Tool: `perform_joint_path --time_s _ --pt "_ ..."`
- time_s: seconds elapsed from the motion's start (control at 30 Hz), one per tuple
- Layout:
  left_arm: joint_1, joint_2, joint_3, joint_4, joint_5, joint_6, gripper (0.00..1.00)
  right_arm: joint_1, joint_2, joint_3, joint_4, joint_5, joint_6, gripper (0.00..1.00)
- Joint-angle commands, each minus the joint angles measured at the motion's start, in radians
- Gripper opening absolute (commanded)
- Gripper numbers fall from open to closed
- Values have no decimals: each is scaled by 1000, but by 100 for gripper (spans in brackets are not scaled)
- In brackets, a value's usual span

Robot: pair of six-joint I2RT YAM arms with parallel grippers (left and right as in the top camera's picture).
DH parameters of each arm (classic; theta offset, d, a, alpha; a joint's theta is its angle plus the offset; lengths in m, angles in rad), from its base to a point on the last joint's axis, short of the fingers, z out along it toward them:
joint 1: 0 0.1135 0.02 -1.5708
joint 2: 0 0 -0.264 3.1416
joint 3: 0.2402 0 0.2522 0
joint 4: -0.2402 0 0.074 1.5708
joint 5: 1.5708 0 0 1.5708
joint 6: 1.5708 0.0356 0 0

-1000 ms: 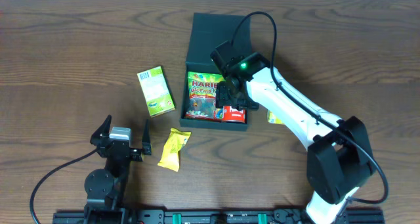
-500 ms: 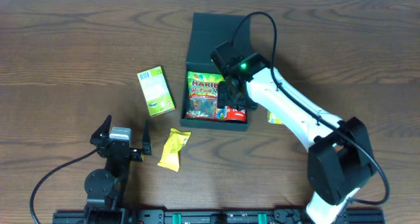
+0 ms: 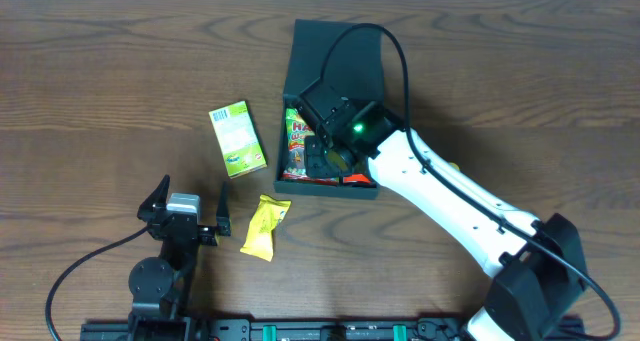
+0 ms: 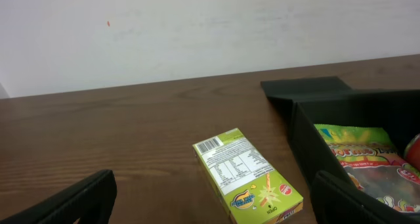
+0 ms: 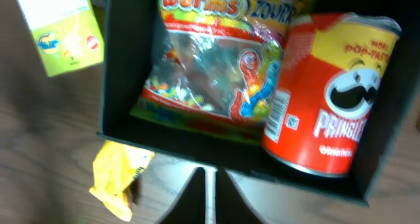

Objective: Pack container
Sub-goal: 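Open the right gripper and withdraw it right toward the Mentos tube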

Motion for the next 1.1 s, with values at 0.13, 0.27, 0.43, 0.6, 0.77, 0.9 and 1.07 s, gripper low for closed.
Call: perform_joint_path --time_s 0.13,0.27,0.43,0.6,0.77,0.9,1.07 --pt "2 1 -11 -51 5 0 95 8 -94 -2 -104 179 112 17" --pt "2 1 -11 -51 5 0 95 -35 -123 -2 -153 193 112 26" --pt "2 1 -11 -51 5 0 95 -148 -140 -10 -239 179 113 25" --pt "2 1 -11 -51 5 0 95 -265 -159 -42 -261 114 239 43" --pt "2 1 -11 -51 5 0 95 -342 -196 -115 -223 109 444 68" --pt "2 1 -11 -51 5 0 95 -370 -206 -181 -211 111 657 93" --pt "2 1 -11 -51 5 0 95 -381 -205 -251 -205 110 985 99"
